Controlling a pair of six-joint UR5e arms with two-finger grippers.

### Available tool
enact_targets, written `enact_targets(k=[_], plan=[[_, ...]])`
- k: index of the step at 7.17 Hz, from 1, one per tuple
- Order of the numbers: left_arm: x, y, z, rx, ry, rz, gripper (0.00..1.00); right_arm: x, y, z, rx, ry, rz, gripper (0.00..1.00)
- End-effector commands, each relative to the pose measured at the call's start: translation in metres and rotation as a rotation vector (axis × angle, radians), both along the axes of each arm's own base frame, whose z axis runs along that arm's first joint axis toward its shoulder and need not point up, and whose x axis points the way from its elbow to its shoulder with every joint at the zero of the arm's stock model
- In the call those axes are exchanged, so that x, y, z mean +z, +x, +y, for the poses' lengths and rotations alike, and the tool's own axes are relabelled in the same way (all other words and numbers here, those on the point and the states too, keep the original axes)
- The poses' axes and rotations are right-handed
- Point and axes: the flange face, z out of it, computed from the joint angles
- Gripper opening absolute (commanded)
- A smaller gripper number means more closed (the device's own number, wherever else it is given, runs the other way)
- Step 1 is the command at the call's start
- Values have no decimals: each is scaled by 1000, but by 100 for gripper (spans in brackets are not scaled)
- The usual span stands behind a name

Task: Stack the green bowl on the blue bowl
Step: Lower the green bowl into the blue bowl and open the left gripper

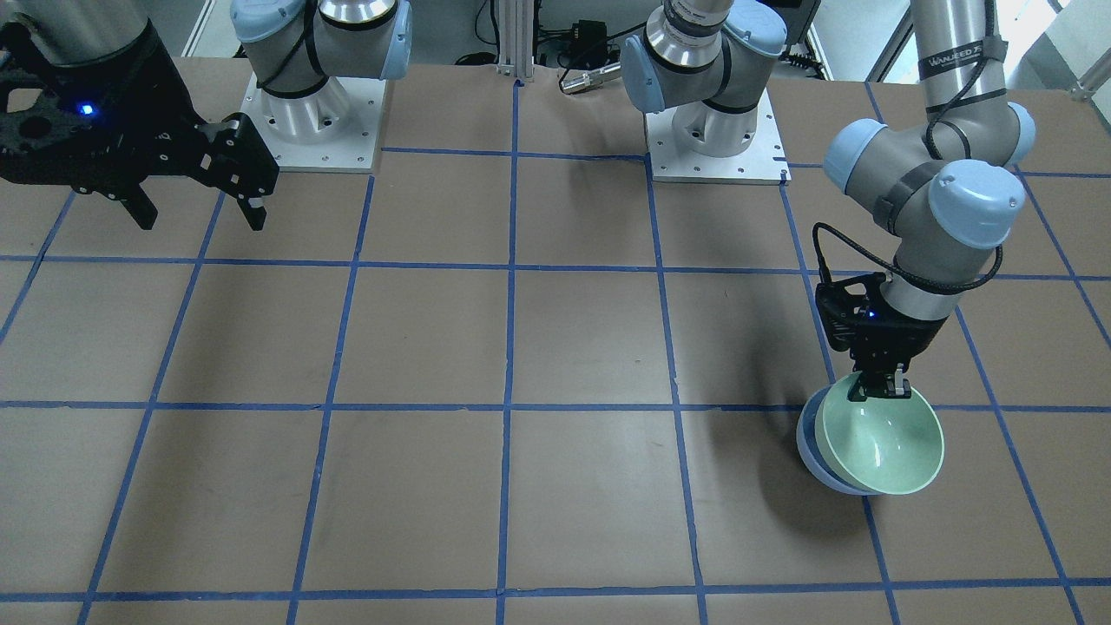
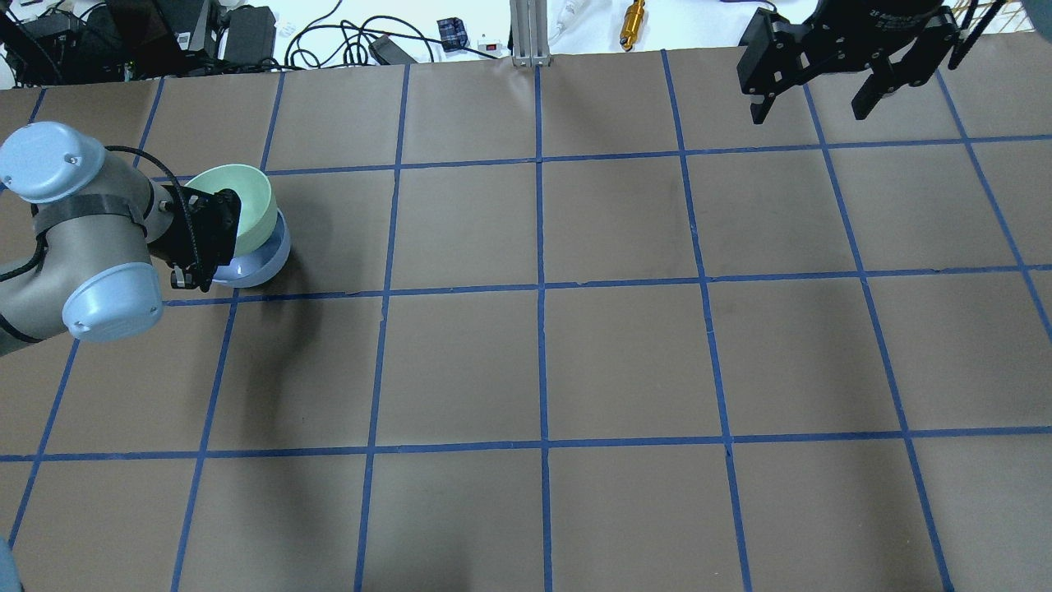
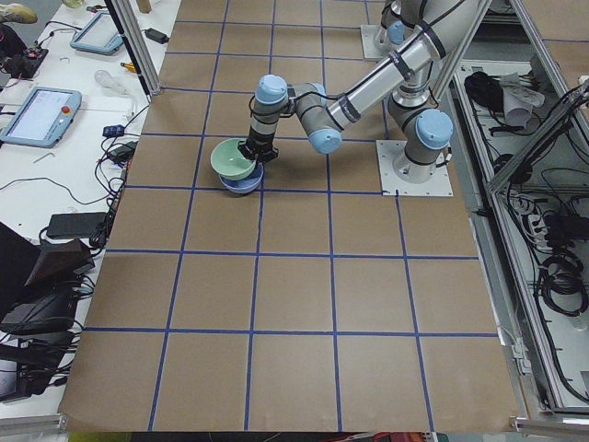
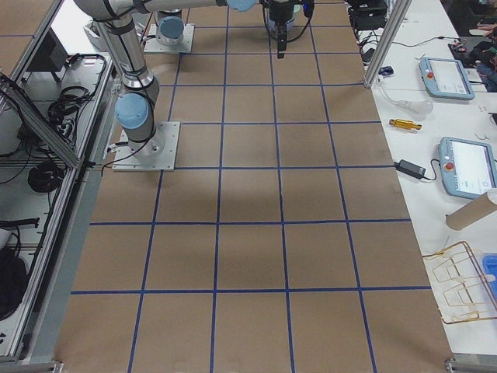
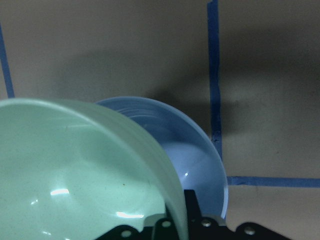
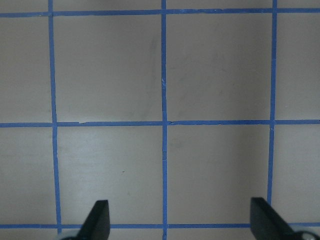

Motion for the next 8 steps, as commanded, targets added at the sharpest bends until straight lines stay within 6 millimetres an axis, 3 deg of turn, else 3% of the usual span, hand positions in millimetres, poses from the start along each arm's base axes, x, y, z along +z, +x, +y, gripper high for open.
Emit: enact_targets(k=[1, 3, 4, 5, 8], plan=[[-9, 1, 7, 10, 13, 3, 0, 1, 0, 1, 0, -2, -1, 100], [-15, 3, 7, 16, 21, 7, 0, 1, 0, 1, 0, -1, 0, 100], [-18, 4, 6, 18, 29, 9, 60, 0, 0, 0, 0, 0, -1, 100], [-16, 6, 3, 20, 26, 4, 100, 1, 0, 1, 0, -2, -1, 100], [10, 15, -17, 30, 6, -10, 100, 0, 0, 0, 0, 0, 0, 100]])
